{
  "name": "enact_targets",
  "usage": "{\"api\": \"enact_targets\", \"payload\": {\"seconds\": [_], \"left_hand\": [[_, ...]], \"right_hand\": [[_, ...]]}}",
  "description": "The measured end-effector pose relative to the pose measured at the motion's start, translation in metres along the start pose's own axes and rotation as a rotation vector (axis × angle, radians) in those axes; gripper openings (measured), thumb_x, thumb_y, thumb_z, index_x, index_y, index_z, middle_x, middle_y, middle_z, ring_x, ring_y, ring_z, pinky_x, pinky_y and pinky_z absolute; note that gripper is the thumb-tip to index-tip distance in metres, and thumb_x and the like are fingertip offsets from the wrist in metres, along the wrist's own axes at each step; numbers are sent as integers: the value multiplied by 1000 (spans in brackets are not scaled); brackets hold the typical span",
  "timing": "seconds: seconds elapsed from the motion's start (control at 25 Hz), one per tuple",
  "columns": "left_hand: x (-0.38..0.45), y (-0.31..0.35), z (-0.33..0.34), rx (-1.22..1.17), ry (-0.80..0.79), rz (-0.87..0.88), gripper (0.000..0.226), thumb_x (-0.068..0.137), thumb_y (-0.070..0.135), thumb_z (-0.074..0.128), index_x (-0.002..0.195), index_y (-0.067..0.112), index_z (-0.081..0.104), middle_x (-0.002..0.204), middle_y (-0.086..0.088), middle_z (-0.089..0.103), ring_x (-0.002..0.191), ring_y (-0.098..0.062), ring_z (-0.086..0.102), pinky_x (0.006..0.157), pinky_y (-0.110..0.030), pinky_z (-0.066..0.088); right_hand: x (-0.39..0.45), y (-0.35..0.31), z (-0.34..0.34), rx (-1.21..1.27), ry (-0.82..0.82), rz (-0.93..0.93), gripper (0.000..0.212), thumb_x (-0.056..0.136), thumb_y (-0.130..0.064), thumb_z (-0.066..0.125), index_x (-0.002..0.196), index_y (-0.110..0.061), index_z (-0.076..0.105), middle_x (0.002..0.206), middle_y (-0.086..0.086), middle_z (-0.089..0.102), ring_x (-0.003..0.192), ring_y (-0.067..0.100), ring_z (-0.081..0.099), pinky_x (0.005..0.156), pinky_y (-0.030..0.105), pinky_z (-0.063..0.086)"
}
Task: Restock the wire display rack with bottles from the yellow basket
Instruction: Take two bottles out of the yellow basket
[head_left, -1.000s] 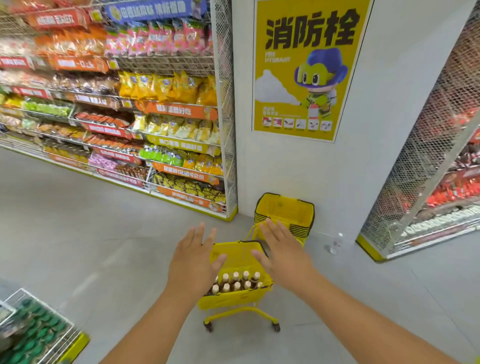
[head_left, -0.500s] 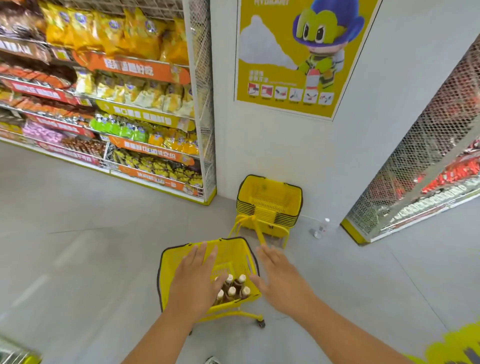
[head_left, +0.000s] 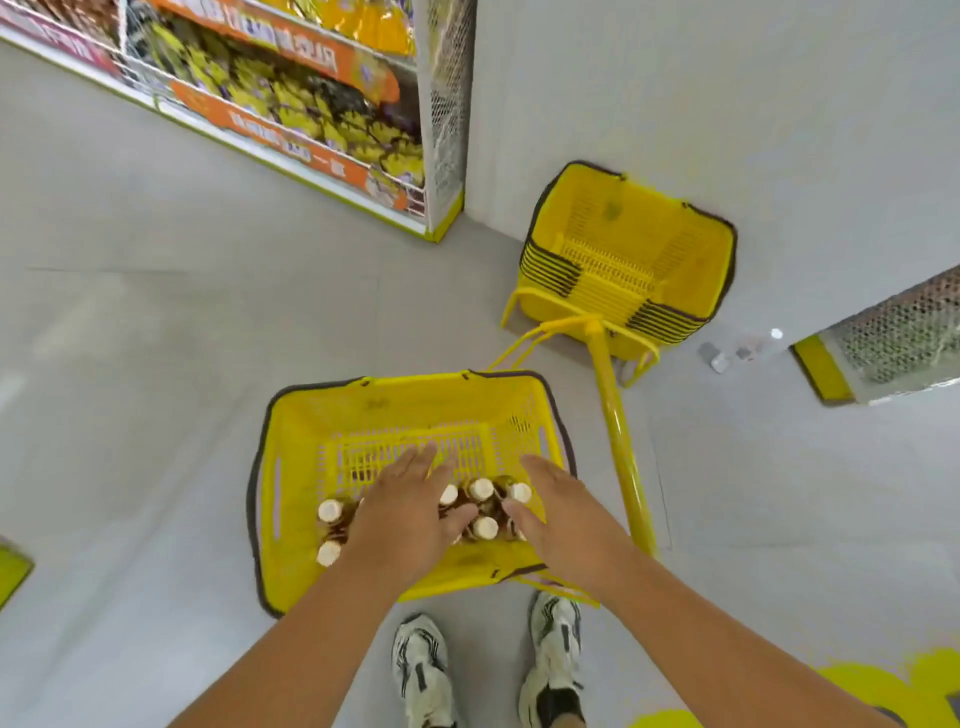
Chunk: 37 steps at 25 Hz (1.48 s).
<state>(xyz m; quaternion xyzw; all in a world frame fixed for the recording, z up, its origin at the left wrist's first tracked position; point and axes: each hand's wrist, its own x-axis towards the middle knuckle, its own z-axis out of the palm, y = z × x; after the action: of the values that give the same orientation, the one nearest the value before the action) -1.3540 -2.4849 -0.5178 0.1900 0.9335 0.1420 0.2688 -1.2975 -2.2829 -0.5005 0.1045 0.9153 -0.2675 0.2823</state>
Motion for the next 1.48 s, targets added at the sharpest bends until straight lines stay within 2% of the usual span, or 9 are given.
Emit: {"api": "enact_targets", "payload": {"seconds": [0.16,0.4,0.52,0.64,0.76,0.92,1.08,1.24,1.48], "left_hand": [[58,-21,66,-1,-76,3,76,96,64,46,160,32,21,169,-1,16,156,-23,11,125,-43,20],[111,-36,121,44,-194,29,80,95,62,53,161,33,17,169,3,16,156,-21,12,124,-43,21],[125,-37,135,37,-243,41,80,93,61,57,159,31,23,167,2,25,154,-23,21,122,-42,26],[137,-34,146,21,-285,26,80,91,58,64,158,32,28,159,-1,41,145,-28,37,114,-41,36],[149,-30,157,54,-323,10,67,87,56,69,147,34,45,140,-1,58,130,-30,53,101,-41,47],[160,-33,161,56,-324,-9,42,84,53,72,120,37,60,111,7,68,105,-23,63,82,-37,53],[163,-46,164,-231,-251,-61,31,87,47,73,115,38,62,107,10,69,98,-19,63,79,-37,54],[168,-48,170,-398,-157,-135,39,90,44,72,125,33,57,115,9,66,102,-19,62,82,-34,50],[165,-50,172,-493,-61,-205,42,87,39,78,124,28,61,116,5,69,106,-21,63,84,-35,50]], "right_hand": [[66,36,46,63,-81,48,70,105,-50,46,163,-22,20,170,-1,23,155,19,24,122,36,27],[112,70,88,191,-122,147,62,105,-44,51,159,-19,32,162,5,37,145,25,41,110,33,37],[123,77,99,266,-152,275,49,105,-39,53,148,-17,46,147,9,53,129,29,54,87,29,39],[131,84,110,271,-143,318,37,101,-23,57,137,-20,54,131,8,63,102,23,57,78,28,40],[136,86,119,324,-94,353,32,93,-10,56,121,-23,60,109,4,67,90,22,59,70,31,45],[143,85,127,456,26,353,33,92,-5,58,104,-36,57,89,-9,63,78,15,62,55,27,41],[161,84,137,581,163,382,17,94,-11,63,99,-27,60,86,-6,64,78,18,61,56,29,44],[176,80,148,649,232,416,23,92,-17,70,109,-29,61,93,-8,67,84,14,61,62,28,46],[169,77,142,689,276,366,25,90,-14,73,94,-36,63,88,-16,67,82,3,63,59,12,44]]}}
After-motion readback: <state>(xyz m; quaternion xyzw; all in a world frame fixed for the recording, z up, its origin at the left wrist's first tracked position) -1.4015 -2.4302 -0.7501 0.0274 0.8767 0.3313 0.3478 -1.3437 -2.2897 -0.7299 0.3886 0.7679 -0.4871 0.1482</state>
